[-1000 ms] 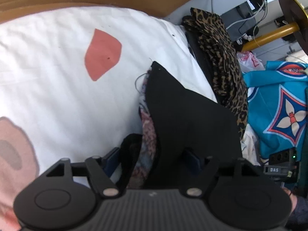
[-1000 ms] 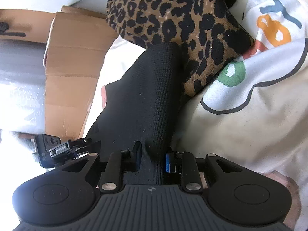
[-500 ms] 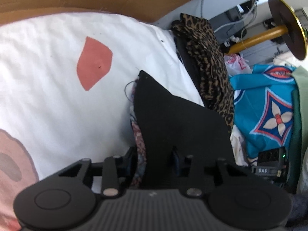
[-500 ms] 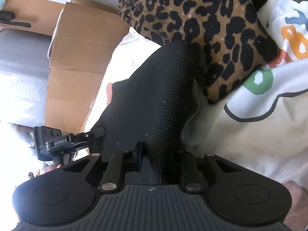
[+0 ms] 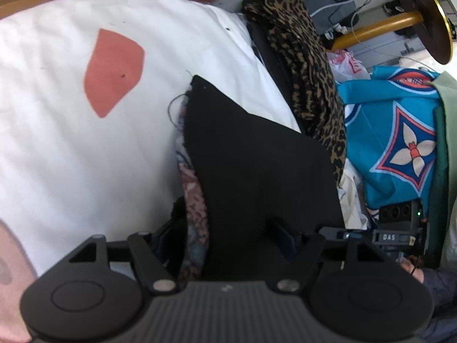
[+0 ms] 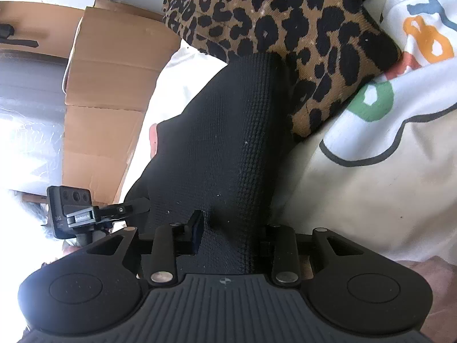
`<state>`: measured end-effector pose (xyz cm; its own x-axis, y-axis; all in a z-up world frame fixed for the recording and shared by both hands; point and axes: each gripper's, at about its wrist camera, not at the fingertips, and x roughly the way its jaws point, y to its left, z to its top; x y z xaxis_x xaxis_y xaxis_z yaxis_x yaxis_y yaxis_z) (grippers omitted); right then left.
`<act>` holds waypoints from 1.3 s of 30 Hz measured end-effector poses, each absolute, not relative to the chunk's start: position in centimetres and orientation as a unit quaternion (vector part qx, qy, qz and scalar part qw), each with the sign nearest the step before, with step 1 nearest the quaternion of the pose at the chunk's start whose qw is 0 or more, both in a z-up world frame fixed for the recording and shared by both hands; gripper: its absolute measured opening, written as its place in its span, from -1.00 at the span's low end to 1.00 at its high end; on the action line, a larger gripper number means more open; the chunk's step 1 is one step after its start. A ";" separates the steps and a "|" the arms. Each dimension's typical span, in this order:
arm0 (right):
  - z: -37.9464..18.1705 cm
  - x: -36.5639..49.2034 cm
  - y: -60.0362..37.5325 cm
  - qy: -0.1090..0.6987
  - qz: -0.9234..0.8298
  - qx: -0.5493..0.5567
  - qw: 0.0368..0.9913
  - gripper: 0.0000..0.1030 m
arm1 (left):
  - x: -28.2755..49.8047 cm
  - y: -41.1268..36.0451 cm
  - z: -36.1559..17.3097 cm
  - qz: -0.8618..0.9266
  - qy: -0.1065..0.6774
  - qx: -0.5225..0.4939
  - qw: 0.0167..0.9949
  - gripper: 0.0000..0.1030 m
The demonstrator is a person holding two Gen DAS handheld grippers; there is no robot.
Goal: Fold clothes
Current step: 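Carry the held shorts with both tools toward the leopard-print cushion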
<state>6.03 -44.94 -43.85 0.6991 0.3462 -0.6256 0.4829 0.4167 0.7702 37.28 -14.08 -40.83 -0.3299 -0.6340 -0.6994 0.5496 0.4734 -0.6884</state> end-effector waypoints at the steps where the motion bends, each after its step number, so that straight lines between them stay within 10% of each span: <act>1: -43.9 6.1 -44.8 0.385 -0.048 0.537 0.749 -0.30 | 37.3 -14.2 -40.9 -0.514 0.636 -0.034 0.575 0.42; 18: -43.1 8.3 -42.8 0.400 -0.080 0.504 0.761 -0.27 | 37.7 -14.9 -41.4 -0.499 0.645 -0.039 0.577 0.06; 39: -40.2 10.4 -41.6 0.443 -0.116 0.427 0.780 -0.74 | 35.2 -15.0 -38.2 -0.446 0.623 -0.007 0.643 -0.26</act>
